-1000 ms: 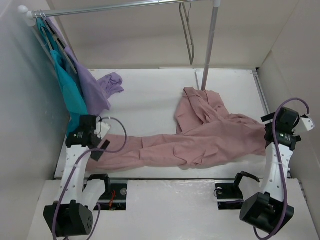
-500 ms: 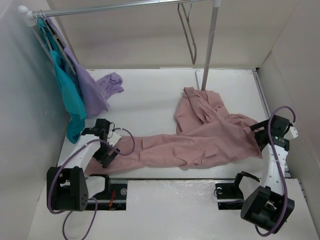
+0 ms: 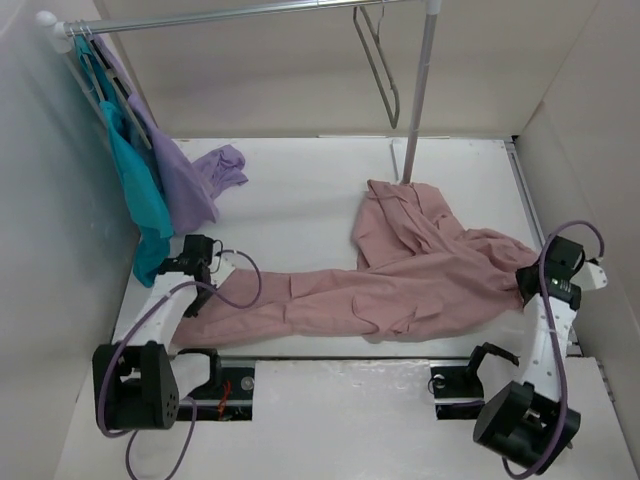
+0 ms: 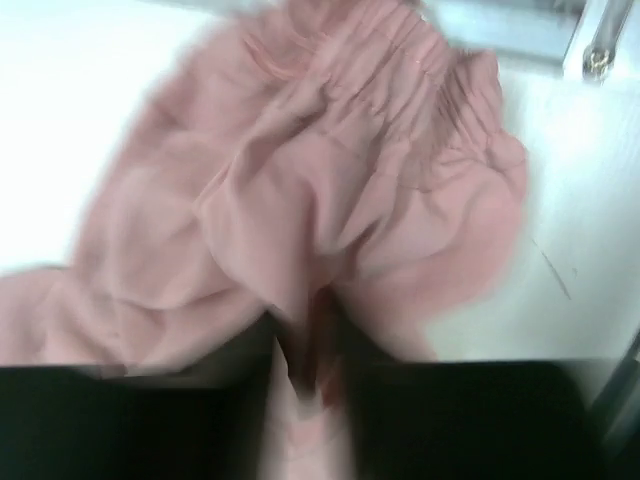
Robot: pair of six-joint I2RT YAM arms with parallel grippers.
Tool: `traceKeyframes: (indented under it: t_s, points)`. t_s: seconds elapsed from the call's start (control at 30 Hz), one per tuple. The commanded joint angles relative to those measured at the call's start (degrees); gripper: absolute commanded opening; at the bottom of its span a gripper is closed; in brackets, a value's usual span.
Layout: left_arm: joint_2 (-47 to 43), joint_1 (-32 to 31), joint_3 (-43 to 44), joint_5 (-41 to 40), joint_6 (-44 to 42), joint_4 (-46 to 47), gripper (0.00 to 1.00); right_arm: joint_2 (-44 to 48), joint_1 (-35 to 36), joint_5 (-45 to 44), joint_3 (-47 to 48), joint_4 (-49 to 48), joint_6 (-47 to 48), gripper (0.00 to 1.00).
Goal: Place the trousers on the hanger
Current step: Flatten out the trousers at the center of the board.
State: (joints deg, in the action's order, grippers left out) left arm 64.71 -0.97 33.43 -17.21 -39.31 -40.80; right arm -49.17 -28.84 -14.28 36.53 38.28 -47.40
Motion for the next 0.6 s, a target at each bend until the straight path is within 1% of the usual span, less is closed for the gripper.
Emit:
traceKeyframes:
  t_s: [0.0, 0.03, 0.07, 0.1, 0.13, 0.17, 0.2, 0.23, 0.27, 0.3, 0.33, 0.37, 0.4, 0.43, 0.47, 0.5, 0.53, 0.57]
  points:
    - [-3.5, -0.9, 6.2, -1.2, -3.5, -3.8, 0.50, 0.2, -0.7, -5.6, 6.6, -1.2, 2.3, 0.55]
    - [-3.5, -2.6, 7.8, 0.0, -2.0, -3.8, 0.65, 0.2, -0.7, -4.1, 7.3, -2.5, 3.9, 0.66]
    - [-3.0, -3.6, 11.9, 1.5, -1.1, -3.8, 0.74, -0.3, -0.7, -1.1, 8.1, -3.8, 5.0, 0.73]
    - [-3.0, -4.7, 14.3, 3.4, -0.1, -3.8, 0.82, -0.3, 0.7, -0.2, 9.4, -6.4, 6.1, 0.82]
    - [-1.4, -5.8, 16.9, 5.5, 1.1, -4.4, 0.90, 0.4, 2.2, -0.2, 10.2, -7.2, 6.6, 0.97]
    - [-0.6, -8.4, 19.5, 9.8, 4.1, -5.0, 0.94, 0.4, 4.1, -3.5, 11.0, -8.0, 7.4, 1.00]
    - [0.4, -9.8, 24.6, 11.7, 6.0, -5.0, 0.94, 0.4, 8.6, -6.4, 13.1, -8.0, 7.4, 1.00]
    - [1.6, -11.6, 26.9, 13.3, 7.8, -5.5, 0.94, 0.4, 10.9, -9.5, 14.3, -7.4, 8.4, 1.00]
    - [3.8, -15.4, 29.0, 16.5, 9.8, -5.5, 0.94, -0.4, 13.1, -12.5, 15.3, -7.4, 9.1, 1.00]
    - [5.2, -17.8, 32.3, 18.1, 12.6, -6.0, 0.94, -1.1, 16.6, -16.3, 16.3, -6.9, 10.2, 1.00]
    - [8.2, -23.1, 33.8, 20.7, 13.9, -6.0, 0.94, -3.2, 17.3, -16.0, 17.0, -8.1, 12.5, 1.00]
    - [9.9, -23.1, 35.0, 20.7, 15.0, -6.0, 0.94, -4.7, 17.3, -16.0, 17.7, -9.0, 13.3, 1.00]
    - [11.8, -28.3, 36.3, 22.1, 16.3, -6.0, 0.94, -6.6, 17.3, -12.8, 17.7, -9.6, 14.0, 1.00]
    - [13.8, -30.6, 39.0, 22.1, 17.4, -5.4, 0.94, -9.1, 15.7, -10.5, 19.7, -10.2, 15.0, 1.00]
    - [16.0, -32.6, 40.6, 22.7, 19.7, -4.7, 0.94, -14.9, 15.0, -8.4, 21.0, -10.2, 15.7, 1.00]
    - [20.8, -35.2, 42.2, 22.7, 20.8, -2.9, 0.94, -18.1, 14.2, -6.7, 22.5, -9.2, 16.3, 1.00]
    - [23.5, -36.1, 45.9, 23.4, 21.8, -1.9, 0.94, -21.4, 14.2, -3.5, 24.3, -8.6, 16.9, 1.00]
    - [26.2, -36.7, 48.0, 23.4, 22.6, -1.1, 0.94, -24.5, 13.5, -2.3, 27.7, -7.7, 17.7, 1.00]
